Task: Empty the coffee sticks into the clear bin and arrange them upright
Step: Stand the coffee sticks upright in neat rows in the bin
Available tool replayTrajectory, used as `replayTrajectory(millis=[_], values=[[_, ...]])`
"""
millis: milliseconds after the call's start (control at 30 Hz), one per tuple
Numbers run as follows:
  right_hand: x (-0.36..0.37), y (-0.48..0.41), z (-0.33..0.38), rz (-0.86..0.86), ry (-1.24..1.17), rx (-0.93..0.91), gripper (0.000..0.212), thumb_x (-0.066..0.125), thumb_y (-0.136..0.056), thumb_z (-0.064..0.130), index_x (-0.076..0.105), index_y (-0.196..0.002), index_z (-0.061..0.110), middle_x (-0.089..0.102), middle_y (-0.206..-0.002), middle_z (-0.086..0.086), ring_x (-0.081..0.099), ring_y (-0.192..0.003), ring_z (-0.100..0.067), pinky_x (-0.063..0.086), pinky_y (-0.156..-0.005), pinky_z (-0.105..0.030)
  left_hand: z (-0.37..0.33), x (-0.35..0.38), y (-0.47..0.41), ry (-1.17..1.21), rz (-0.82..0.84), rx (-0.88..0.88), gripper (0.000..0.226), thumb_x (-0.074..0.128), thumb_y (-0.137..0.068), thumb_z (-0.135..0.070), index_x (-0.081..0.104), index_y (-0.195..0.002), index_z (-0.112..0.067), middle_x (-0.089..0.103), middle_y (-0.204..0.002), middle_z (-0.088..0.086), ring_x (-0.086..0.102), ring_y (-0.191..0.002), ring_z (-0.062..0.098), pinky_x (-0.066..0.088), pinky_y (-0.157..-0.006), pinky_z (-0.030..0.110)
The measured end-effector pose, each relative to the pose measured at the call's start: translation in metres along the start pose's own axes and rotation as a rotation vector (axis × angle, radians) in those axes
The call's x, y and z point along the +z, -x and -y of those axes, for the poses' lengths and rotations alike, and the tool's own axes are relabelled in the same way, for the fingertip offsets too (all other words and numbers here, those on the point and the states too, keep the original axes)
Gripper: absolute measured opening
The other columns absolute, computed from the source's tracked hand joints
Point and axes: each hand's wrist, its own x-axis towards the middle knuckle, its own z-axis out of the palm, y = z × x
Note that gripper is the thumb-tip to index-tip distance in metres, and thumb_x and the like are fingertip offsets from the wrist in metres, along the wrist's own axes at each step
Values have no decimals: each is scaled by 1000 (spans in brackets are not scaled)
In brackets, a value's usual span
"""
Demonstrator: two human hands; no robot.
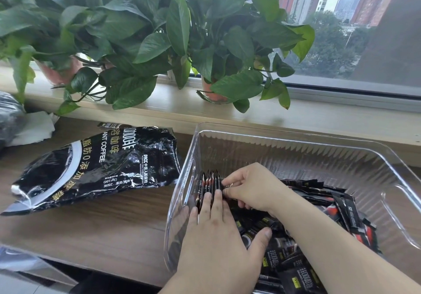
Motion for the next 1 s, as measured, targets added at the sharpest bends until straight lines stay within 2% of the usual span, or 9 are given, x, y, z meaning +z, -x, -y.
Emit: replayTrajectory(millis=[300,467,533,633,667,733,833,900,1000], values=[[-10,6,1,-58,-49,14,11,76,-88,18,75,-99,19,74,-68,-9,61,-47,-11,52,-48,-26,1,-3,3,-18,21,-16,132,-23,-45,-76,-2,-158,-11,-18,-164,1,-18,-150,18,-4,-123,39],[-44,22,2,-193,-51,-33,12,74,-89,13,75,-100,18,77,-77,-2,67,-54,-13,62,-65,-29,1,-5,5,-38,26,-14,128,-22,-48,-74,-4,-158,-11,-21,-163,2,-19,-150,18,-4,-123,39],[-57,28,2,-205,83,-59,12,73,-89,16,77,-98,24,76,-80,7,69,-57,-10,63,-70,-32,1,-6,5,-48,26,-2,126,-22,-49,-74,-5,-158,-12,-22,-163,1,-19,-150,18,-4,-123,39],[-58,26,6,-148,428,-160,17,73,-88,25,79,-103,31,74,-97,18,64,-77,7,50,-75,-8,1,-5,3,-101,14,18,121,-26,-60,-80,-2,-158,-12,-23,-162,2,-21,-150,19,-6,-122,41],[-54,23,7,-106,516,-195,19,73,-88,27,79,-106,30,75,-104,16,65,-88,4,48,-79,-9,0,-6,1,-120,4,21,117,-25,-63,-75,-1,-158,-11,-24,-162,2,-21,-150,19,-6,-123,41],[-41,16,6,-43,661,-240,18,72,-88,34,80,-102,27,75,-107,10,67,-99,-11,53,-85,-24,-2,-9,-3,-146,-15,16,101,-15,-77,-68,1,-158,-9,-23,-163,3,-21,-150,19,-5,-123,42],[-23,6,2,-47,825,-223,24,71,-84,39,66,-71,19,66,-77,3,63,-79,-25,46,-61,-29,-4,-13,-11,-181,-27,9,78,7,-100,-56,-1,-156,-3,-19,-163,5,-20,-150,19,-3,-124,43],[-19,3,0,-77,872,-214,28,72,-83,38,60,-70,17,61,-73,1,63,-78,-28,39,-57,-29,-2,-10,-15,-204,-16,4,74,13,-102,-51,0,-155,-1,-17,-164,7,-18,-151,20,-4,-124,42],[-22,5,1,-34,874,-202,22,74,-82,34,67,-77,14,65,-74,-1,65,-75,-27,44,-55,-30,2,-6,-17,-215,-13,-3,71,15,-103,-47,1,-156,-1,-16,-164,9,-17,-151,21,-5,-124,39]])
